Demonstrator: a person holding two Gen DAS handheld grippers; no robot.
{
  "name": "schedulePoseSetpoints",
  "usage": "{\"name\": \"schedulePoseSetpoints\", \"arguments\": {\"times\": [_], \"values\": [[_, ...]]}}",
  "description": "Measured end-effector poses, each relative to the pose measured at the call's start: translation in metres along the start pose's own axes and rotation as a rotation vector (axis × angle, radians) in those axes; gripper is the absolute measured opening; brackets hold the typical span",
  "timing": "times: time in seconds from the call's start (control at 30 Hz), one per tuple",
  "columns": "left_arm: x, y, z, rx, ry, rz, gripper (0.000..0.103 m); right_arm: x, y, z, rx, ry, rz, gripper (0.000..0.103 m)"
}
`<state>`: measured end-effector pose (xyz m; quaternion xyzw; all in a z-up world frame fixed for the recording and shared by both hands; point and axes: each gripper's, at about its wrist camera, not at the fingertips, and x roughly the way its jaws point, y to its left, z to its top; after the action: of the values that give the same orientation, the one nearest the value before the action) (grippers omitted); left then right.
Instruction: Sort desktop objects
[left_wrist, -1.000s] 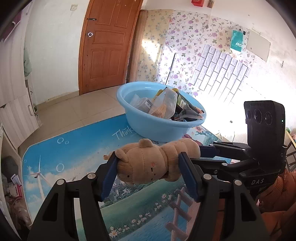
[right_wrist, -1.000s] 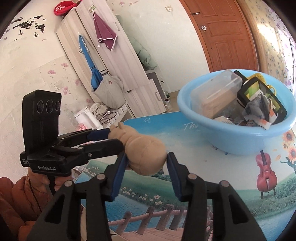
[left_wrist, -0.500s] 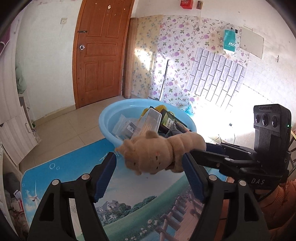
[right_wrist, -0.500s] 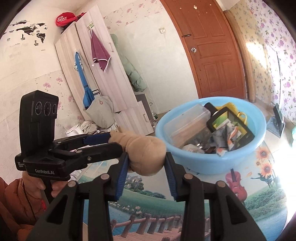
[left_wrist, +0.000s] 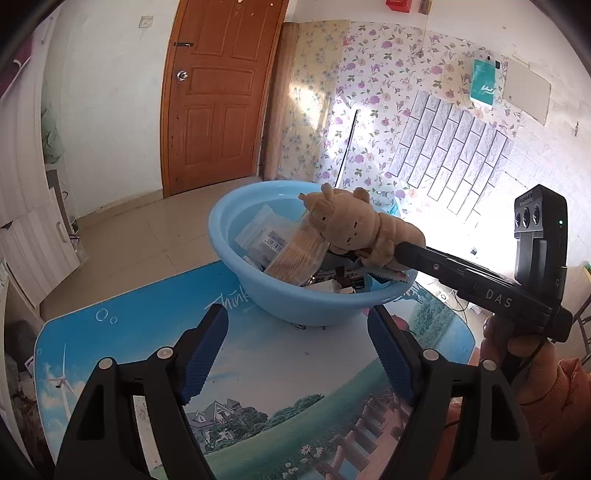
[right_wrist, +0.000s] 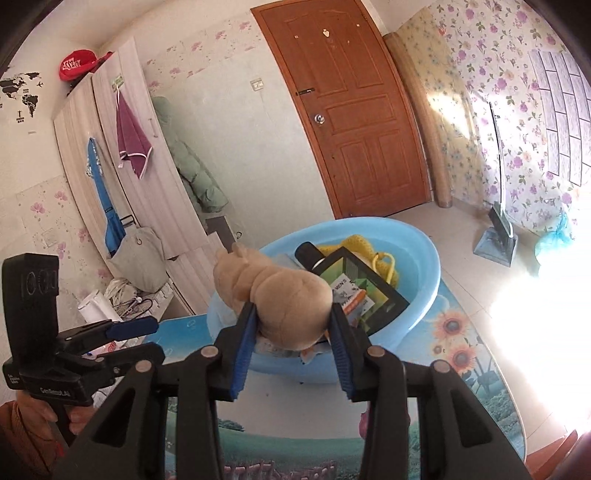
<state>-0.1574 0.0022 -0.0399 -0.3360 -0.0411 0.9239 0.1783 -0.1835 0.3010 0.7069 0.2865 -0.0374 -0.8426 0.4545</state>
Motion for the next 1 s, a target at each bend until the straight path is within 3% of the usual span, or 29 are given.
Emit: {"name": "schedulePoseSetpoints", "arguments": {"times": [0.13,0.27,0.4,0.63,0.9,1.0], "values": [[0.003,-0.002,0.0,-0.014,0.006,0.015,0.081,0.02,0.009,0.0,-0.029,0.041,0.016,0.038],[0.002,0.001,0.0,-0.026,0.006,0.031,0.091,0.037,0.017,-0.006,-0.043,0.105,0.006,0.041],[0.002,0.002,0.0,-0.026,0.005,0.077,0.101,0.03,0.023,-0.011,-0.067,0.101,-0.008,0.046],[0.002,-0.002,-0.001,-0.049,0.036,0.123,0.103,0.007,0.018,-0.002,-0.042,0.083,-0.124,0.08],[-0.019,-0.014,0.005,-0.053,0.013,0.218,0.103,-0.018,0.03,0.005,-0.041,0.072,-0.178,0.097],[-0.033,-0.02,0.007,-0.059,-0.017,0.233,0.103,-0.026,0.037,0.005,-0.053,0.07,-0.18,0.099]]}}
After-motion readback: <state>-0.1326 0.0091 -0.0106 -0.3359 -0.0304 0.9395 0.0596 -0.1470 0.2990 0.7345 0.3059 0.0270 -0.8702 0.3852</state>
